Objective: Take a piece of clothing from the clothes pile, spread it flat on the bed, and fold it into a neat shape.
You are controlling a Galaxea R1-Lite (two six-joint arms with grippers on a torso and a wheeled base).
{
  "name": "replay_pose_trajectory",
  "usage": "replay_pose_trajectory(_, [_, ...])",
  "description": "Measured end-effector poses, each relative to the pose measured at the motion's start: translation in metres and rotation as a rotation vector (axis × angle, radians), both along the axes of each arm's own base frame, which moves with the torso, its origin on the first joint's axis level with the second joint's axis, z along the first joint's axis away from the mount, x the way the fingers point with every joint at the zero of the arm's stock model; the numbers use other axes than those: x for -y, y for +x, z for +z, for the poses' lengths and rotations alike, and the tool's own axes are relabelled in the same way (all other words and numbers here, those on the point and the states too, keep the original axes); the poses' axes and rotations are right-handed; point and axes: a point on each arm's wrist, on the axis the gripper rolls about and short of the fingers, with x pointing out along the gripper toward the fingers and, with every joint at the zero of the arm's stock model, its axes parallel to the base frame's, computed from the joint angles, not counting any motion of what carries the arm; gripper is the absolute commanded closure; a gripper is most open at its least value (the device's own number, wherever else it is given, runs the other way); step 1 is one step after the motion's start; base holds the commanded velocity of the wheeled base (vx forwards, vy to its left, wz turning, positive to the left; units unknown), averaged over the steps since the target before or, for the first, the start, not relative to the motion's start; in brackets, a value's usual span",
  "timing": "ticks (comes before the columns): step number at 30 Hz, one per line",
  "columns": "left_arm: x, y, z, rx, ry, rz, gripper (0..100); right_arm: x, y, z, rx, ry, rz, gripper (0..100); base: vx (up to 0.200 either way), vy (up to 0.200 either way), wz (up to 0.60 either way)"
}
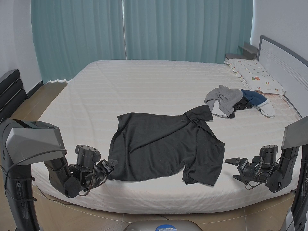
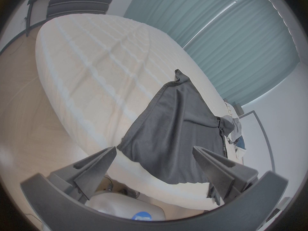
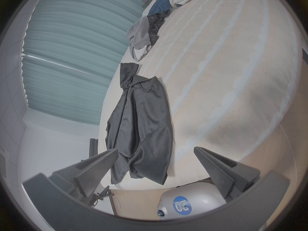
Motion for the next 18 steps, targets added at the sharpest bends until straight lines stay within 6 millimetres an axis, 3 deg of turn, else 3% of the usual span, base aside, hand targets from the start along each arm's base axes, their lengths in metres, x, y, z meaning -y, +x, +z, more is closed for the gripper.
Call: replay_pose_trajectory(18, [0.011, 0.017, -0.031, 0.02, 0.184, -0.037, 0, -0.002, 0.0, -0.002, 0.0, -0.015, 0.016, 0, 0.0, 0.0, 0.0])
